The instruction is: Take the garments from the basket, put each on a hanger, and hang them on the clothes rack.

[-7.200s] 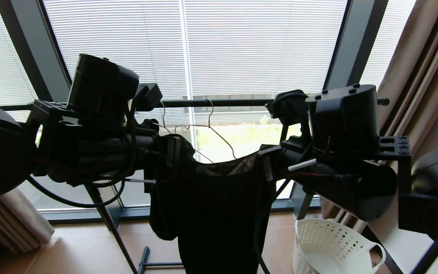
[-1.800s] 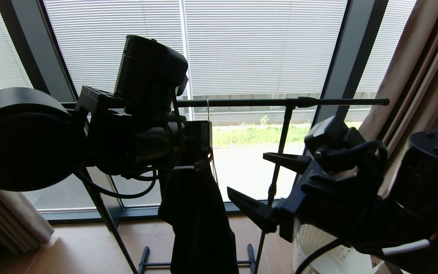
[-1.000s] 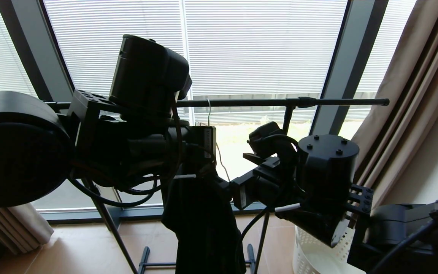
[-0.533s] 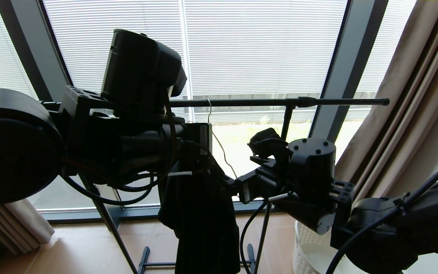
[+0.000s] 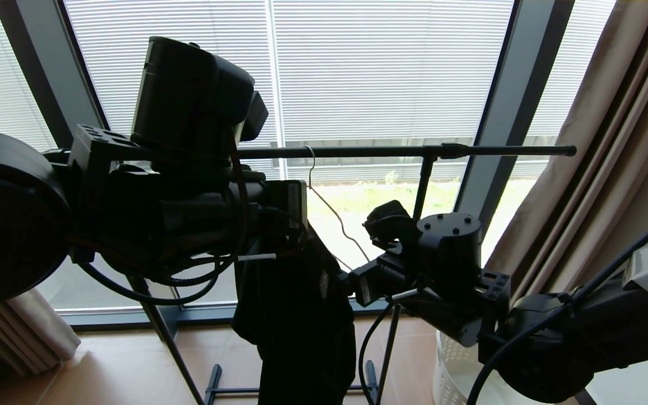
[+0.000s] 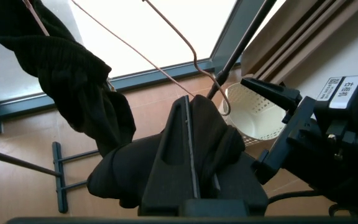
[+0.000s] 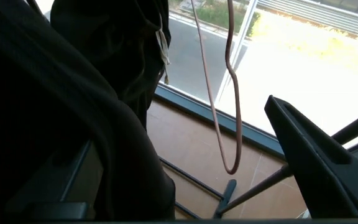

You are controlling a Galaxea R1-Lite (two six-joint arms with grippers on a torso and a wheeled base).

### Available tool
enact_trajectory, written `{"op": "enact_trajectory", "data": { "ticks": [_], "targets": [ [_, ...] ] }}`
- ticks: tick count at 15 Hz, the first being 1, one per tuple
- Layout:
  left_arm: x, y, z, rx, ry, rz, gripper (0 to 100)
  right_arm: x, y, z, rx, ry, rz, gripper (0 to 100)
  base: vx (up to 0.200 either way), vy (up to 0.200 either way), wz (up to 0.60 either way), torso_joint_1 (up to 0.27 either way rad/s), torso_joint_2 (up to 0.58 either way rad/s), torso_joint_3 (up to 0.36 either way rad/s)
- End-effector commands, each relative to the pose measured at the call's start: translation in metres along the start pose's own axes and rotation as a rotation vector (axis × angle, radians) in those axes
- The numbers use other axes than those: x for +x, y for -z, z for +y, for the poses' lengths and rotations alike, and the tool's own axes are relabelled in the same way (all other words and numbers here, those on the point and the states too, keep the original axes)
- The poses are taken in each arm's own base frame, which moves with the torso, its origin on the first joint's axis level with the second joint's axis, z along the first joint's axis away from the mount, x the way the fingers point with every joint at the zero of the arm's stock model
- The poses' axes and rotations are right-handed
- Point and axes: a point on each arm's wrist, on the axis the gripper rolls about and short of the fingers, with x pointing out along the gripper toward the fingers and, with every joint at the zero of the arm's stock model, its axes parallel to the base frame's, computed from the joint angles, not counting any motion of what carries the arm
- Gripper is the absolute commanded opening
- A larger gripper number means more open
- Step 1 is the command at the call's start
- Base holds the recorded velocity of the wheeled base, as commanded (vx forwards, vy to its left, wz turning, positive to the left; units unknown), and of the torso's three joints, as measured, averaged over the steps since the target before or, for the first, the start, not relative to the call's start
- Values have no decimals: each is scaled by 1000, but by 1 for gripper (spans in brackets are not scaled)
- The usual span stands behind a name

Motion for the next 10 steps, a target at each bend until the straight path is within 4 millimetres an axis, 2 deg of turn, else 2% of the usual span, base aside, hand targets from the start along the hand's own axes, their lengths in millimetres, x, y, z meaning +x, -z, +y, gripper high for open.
{"op": "enact_trajectory", "data": {
  "ticks": [1, 2, 3, 7, 8, 10],
  "targets": [
    [-2, 0, 1, -1, 1, -2, 0, 1, 1, -1, -1, 3, 1, 100, 0, 0, 0, 0, 0, 0],
    [-4, -1, 1, -3, 4, -6, 0, 2, 1, -3, 0, 7, 2, 100, 0, 0, 0, 0, 0, 0],
    [-4, -1, 1, -4, 2, -6, 0, 2, 1, -4, 1, 10, 3, 0, 0, 0, 0, 0, 0, 0],
    [-2, 4, 3, 4, -4, 13, 0, 2, -4, -17, 10, 46, -9, 0, 0, 0, 0, 0, 0, 0],
    [2, 9, 8, 5, -18, 32, 0, -1, -13, -29, -4, 75, -36, 0, 0, 0, 0, 0, 0, 0],
    [7, 17, 11, 14, -31, 62, 0, -10, -26, -39, -5, 98, -77, 0, 0, 0, 0, 0, 0, 0]
  ]
}}
